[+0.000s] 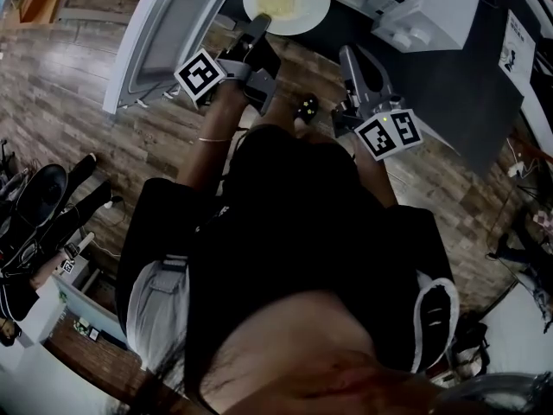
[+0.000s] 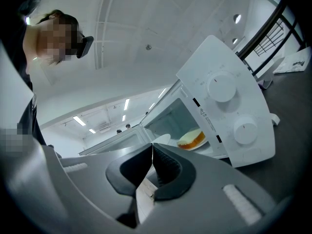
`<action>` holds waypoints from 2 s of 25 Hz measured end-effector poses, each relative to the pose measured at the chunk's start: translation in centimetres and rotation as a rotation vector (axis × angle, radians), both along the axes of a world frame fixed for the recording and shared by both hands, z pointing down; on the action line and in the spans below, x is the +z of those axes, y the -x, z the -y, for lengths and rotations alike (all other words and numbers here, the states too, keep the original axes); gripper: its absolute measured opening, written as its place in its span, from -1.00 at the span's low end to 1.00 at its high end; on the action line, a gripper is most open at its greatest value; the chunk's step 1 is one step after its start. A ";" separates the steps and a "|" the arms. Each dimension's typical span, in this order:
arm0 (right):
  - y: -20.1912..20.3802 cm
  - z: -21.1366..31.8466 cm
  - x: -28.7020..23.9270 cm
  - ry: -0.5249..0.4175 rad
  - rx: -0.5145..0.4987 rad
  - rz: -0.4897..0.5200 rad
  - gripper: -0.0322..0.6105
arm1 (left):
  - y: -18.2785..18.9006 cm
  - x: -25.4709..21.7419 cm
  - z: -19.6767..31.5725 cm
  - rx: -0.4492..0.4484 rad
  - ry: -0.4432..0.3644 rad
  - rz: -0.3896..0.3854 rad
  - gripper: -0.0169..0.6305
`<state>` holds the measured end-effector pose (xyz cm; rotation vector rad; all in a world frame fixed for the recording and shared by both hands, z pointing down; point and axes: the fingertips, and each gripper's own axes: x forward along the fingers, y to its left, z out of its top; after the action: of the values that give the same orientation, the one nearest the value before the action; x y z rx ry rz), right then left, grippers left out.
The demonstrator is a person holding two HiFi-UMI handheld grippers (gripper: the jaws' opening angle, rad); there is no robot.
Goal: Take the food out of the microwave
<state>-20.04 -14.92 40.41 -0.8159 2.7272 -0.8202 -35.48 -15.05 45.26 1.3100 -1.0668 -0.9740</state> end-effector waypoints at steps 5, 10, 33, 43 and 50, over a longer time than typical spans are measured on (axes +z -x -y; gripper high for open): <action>0.6 -0.9 -0.3 0.003 -0.006 -0.003 -0.90 | -1.1 0.1 -1.5 0.051 0.006 -0.005 -0.90; 0.7 -2.1 -1.0 -0.007 0.028 -0.001 -0.90 | -1.9 -1.0 -2.9 0.119 -0.012 -0.004 -0.90; -2.7 -11.5 -1.8 -0.011 0.273 -0.069 -0.90 | -6.5 -3.5 -11.1 0.401 -0.029 -0.031 -0.90; -6.9 -14.6 -1.8 -0.022 0.415 -0.118 -0.89 | -11.2 -4.1 -12.8 0.558 -0.063 -0.034 -0.90; -9.9 -15.6 -2.3 -0.023 0.505 -0.120 -0.86 | -14.3 -4.7 -12.8 0.645 -0.067 -0.042 -0.90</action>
<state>-10.09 0.65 38.11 -1.5021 2.4367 -0.6413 -21.20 -2.20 40.61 1.5434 -0.5166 -0.5454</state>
